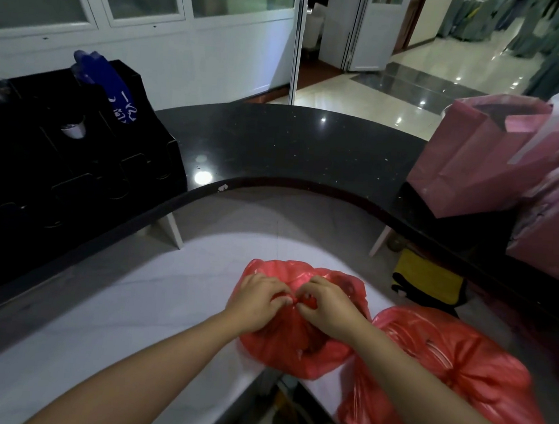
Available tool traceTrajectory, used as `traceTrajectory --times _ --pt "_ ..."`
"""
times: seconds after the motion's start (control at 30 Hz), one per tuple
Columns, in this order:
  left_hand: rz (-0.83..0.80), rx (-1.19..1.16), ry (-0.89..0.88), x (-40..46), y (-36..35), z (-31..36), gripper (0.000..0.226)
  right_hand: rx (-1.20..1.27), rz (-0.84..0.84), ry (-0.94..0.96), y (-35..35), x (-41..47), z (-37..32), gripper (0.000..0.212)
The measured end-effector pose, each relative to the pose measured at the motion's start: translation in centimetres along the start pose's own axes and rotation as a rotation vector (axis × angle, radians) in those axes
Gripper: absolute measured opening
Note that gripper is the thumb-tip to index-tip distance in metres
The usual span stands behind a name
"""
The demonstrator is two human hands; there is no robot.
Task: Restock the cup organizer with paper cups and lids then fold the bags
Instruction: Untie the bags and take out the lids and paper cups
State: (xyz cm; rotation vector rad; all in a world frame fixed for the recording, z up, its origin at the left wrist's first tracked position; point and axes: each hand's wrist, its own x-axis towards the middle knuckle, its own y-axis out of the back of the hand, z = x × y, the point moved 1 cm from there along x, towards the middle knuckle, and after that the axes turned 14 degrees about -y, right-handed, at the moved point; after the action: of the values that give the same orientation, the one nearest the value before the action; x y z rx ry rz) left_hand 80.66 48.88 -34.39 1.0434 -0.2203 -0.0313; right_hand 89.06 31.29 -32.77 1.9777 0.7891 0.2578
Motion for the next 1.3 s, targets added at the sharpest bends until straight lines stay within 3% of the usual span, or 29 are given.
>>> traceTrajectory --times 0.13,0.23,0.3,0.6,0.8,0.97,1.3 --pt "0.254 0.125 -0.052 -0.6 -0.4 0.5 0.030 0.098 0.024 -0.041 0.4 0.1 0.1 0.007" --pt "0.482 0.334 -0.362 -1.1 -0.4 0.8 0.019 0.179 0.042 -0.111 0.6 0.2 -0.2 0.002" --pt "0.464 0.277 -0.462 -0.9 -0.3 1.0 0.013 0.233 0.023 -0.147 0.7 0.3 -0.4 0.004" --pt "0.247 -0.181 -0.102 0.3 1.0 1.4 0.017 0.396 -0.051 -0.243 1.7 0.0 -0.9 0.014" --pt "0.178 -0.228 -0.055 0.9 1.2 1.2 0.023 0.717 -0.038 -0.362 1.7 -1.0 -1.3 0.010" --pt "0.223 -0.363 0.065 1.4 0.7 1.6 0.014 0.849 -0.068 -0.430 1.2 -1.0 -1.4 0.009" --pt "0.134 -0.888 0.207 1.8 0.2 1.4 0.016 0.841 -0.066 -0.463 1.3 -1.1 -1.0 0.010"
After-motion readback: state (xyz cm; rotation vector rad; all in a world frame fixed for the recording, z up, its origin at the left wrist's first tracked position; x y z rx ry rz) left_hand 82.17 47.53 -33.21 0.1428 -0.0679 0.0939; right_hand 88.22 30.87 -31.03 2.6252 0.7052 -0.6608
